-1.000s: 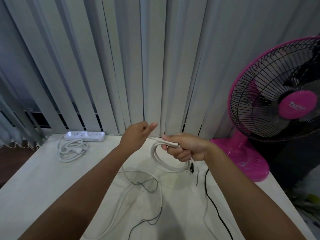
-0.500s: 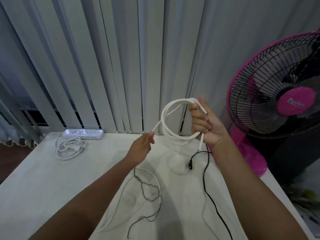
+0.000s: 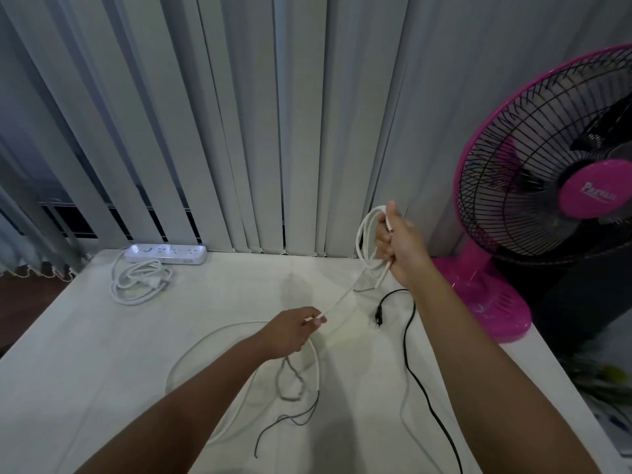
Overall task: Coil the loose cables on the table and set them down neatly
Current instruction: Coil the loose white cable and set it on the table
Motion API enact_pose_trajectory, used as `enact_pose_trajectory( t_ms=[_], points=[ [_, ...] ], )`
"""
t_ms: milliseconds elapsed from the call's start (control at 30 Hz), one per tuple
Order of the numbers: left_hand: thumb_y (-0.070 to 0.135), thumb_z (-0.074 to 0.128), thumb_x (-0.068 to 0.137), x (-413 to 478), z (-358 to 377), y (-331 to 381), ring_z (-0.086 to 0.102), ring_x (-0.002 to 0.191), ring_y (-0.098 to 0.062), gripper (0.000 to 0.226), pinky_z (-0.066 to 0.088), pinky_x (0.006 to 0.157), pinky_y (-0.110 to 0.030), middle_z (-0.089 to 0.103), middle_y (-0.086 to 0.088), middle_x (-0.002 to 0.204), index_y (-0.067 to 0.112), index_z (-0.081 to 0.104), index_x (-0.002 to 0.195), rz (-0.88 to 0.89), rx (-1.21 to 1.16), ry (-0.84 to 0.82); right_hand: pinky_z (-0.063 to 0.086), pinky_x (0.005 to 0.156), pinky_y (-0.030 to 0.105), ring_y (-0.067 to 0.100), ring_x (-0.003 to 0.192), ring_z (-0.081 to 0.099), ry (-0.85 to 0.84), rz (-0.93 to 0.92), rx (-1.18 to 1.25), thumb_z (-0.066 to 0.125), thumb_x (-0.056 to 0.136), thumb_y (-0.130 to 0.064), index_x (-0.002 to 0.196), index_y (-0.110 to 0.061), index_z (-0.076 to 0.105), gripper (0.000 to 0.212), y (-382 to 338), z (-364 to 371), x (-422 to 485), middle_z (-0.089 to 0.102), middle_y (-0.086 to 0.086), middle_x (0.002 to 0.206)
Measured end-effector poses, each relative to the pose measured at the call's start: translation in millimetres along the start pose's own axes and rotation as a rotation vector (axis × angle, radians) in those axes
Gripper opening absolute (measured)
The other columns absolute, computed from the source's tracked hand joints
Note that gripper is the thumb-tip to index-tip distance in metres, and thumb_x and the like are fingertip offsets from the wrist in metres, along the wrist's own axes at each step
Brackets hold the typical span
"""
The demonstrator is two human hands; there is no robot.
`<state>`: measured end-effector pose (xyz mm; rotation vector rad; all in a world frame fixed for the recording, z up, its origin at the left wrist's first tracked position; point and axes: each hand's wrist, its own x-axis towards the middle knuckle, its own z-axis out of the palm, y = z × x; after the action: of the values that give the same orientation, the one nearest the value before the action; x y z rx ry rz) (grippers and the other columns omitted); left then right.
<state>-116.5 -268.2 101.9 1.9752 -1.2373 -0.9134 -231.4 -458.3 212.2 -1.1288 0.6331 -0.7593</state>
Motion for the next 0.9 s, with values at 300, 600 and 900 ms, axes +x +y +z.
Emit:
enact_pose_trajectory(
  t_ms=[300, 600, 900],
  points=[
    [0.045, 0.053, 0.093, 2.9, -30.3, 44.8, 0.053, 0.059, -0.004, 0.024, 0.042, 0.062, -0.025, 0.064, 0.005, 0.068, 0.03, 0.07, 0.098, 0.243, 0.265, 0.126, 0.037, 0.054, 0.029, 0.01, 0.051, 0.044, -0.194, -0.085, -0.873, 0.043, 0.096, -0.047, 0.08, -0.021, 0.044, 0.031, 47.4, 21.4, -2.8, 0.049, -0.003, 0.062],
    [0.056, 0.067, 0.078, 4.1, -61.9, 43.2, 0.047, 0.039, -0.003, 0.036, 0.04, 0.049, -0.024, 0.058, 0.008, 0.045, 0.022, 0.061, 0.066, 0.125, 0.07, 0.288, 0.039, 0.042, 0.018, 0.009, 0.039, 0.049, -0.396, 0.153, -0.79, 0.041, 0.097, -0.051, 0.082, -0.02, 0.049, 0.035, 61.6, 18.0, -19.8, 0.054, 0.004, 0.068],
    [0.077, 0.033, 0.08, 9.0, -82.1, 32.7, 0.049, 0.049, -0.006, 0.068, 0.038, 0.057, -0.033, 0.05, 0.007, 0.044, 0.016, 0.051, 0.055, 0.15, 0.283, 0.419, 0.021, 0.029, 0.015, 0.003, 0.029, 0.022, -0.849, 0.691, -0.291, 0.051, 0.086, -0.065, 0.079, -0.015, 0.057, 0.05, 43.8, 17.0, -27.7, 0.034, -0.005, 0.045]
  ],
)
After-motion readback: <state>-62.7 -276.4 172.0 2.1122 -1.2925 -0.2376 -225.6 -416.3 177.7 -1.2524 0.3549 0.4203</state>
